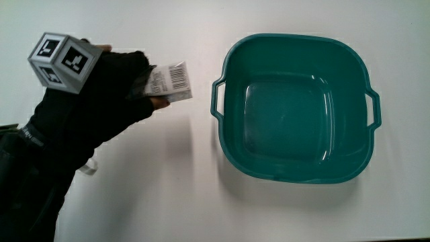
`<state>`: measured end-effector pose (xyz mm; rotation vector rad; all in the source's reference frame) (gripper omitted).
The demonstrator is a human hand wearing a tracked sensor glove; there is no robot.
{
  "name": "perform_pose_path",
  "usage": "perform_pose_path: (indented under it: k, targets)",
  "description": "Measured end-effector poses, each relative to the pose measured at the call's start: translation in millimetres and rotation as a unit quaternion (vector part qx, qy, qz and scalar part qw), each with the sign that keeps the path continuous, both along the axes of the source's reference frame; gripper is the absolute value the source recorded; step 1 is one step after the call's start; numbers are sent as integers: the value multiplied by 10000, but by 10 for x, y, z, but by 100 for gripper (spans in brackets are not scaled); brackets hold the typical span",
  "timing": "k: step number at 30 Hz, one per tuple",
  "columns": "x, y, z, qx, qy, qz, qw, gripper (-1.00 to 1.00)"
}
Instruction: Place milk on desk
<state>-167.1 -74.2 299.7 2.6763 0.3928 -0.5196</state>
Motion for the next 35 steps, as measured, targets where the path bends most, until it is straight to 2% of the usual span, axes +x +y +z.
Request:
perform_pose_path:
  k: [4, 7, 8, 9, 10, 11, 22, 24, 25, 27, 28, 31, 32, 33, 34, 35]
  targets:
    - [-65, 34, 93, -258, -254, -170, 9992, 0]
    - [-163, 69, 261, -552, -186, -377, 9976, 0]
    - [-168, 81, 272, -385, -258, -291, 9985, 0]
    - [-187, 87, 319, -399, -297, -269, 9984, 0]
    - [-222, 87, 383, -390, -185, -243, 9988, 0]
    - [-248, 93, 420, -483, -192, -310, 9982, 0]
    - [-329, 153, 657, -720, -319, -421, 9960, 0]
    - [-347, 169, 700, -731, -266, -434, 9960, 0]
    - [-354, 175, 731, -655, -271, -381, 9968, 0]
    - [-356, 189, 762, -815, -243, -419, 9955, 0]
    - [-367, 193, 787, -827, -176, -406, 9956, 0]
    - [-381, 219, 835, -866, -240, -443, 9950, 0]
    - [-423, 217, 925, -973, -4, -427, 9943, 0]
    - [-417, 239, 879, -998, -11, -576, 9933, 0]
    - [-409, 247, 872, -899, -149, -443, 9949, -8]
    - [-427, 257, 905, -948, 31, -478, 9943, -17]
